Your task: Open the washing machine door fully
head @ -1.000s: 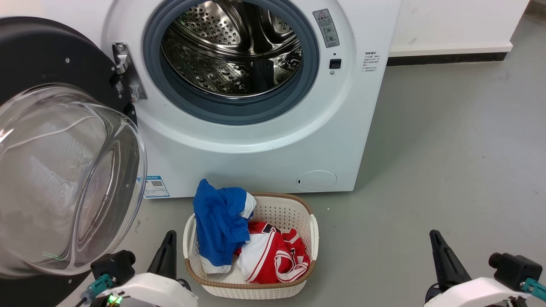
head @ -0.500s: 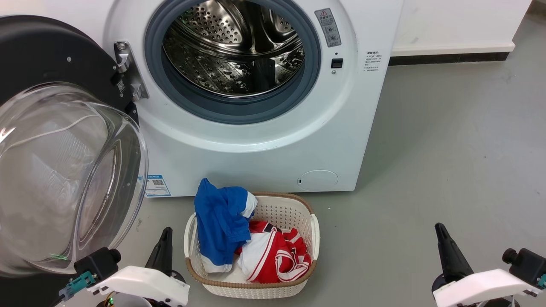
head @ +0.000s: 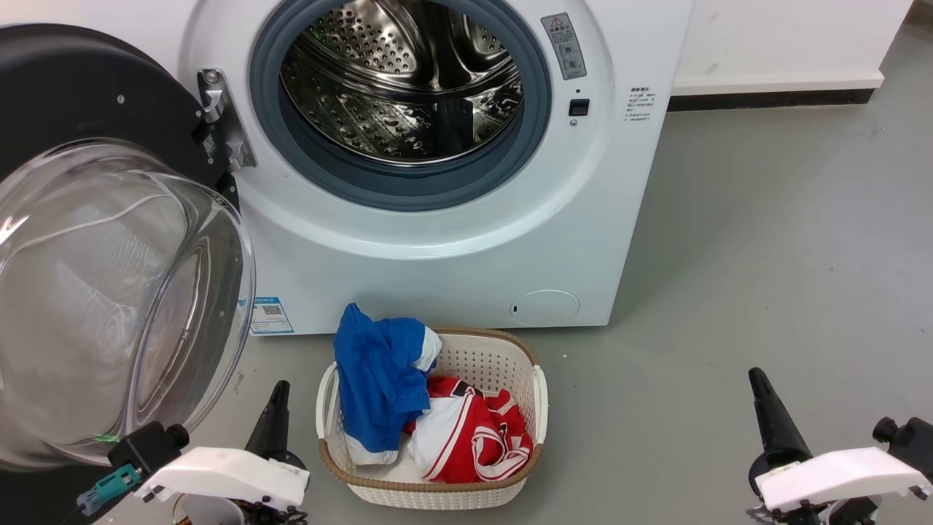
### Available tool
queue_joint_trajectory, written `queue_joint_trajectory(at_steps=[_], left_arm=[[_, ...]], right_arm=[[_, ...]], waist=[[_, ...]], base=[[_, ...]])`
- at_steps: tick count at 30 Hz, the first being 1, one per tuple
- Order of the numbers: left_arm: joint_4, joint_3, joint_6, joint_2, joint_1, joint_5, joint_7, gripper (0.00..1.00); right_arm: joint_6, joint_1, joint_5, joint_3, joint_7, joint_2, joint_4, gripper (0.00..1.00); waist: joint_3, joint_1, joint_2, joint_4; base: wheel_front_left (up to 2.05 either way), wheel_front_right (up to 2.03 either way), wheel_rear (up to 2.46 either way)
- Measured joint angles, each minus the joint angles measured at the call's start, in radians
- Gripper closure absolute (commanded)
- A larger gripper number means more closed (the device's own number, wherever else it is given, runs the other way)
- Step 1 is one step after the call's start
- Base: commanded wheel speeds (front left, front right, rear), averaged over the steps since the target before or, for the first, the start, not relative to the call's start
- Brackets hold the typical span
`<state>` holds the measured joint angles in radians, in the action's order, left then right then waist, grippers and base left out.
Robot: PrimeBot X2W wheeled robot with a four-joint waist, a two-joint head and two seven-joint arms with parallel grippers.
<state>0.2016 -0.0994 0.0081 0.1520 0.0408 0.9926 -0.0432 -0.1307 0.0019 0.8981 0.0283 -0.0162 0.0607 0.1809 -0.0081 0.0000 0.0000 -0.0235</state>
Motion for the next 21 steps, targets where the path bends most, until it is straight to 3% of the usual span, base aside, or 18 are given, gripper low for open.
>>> queue_joint_trajectory(at_steps=[21], left_arm=[[0.015,0.067,-0.044,-0.03,0.02,0.21,0.049,1.0]], right_arm=[[0.0,-0.028,0.243,0.022,0.036,0.001,0.02,1.0]], waist=[[0.003,0.0,0.0,0.006]], base=[[0.0,0.0,0.0]])
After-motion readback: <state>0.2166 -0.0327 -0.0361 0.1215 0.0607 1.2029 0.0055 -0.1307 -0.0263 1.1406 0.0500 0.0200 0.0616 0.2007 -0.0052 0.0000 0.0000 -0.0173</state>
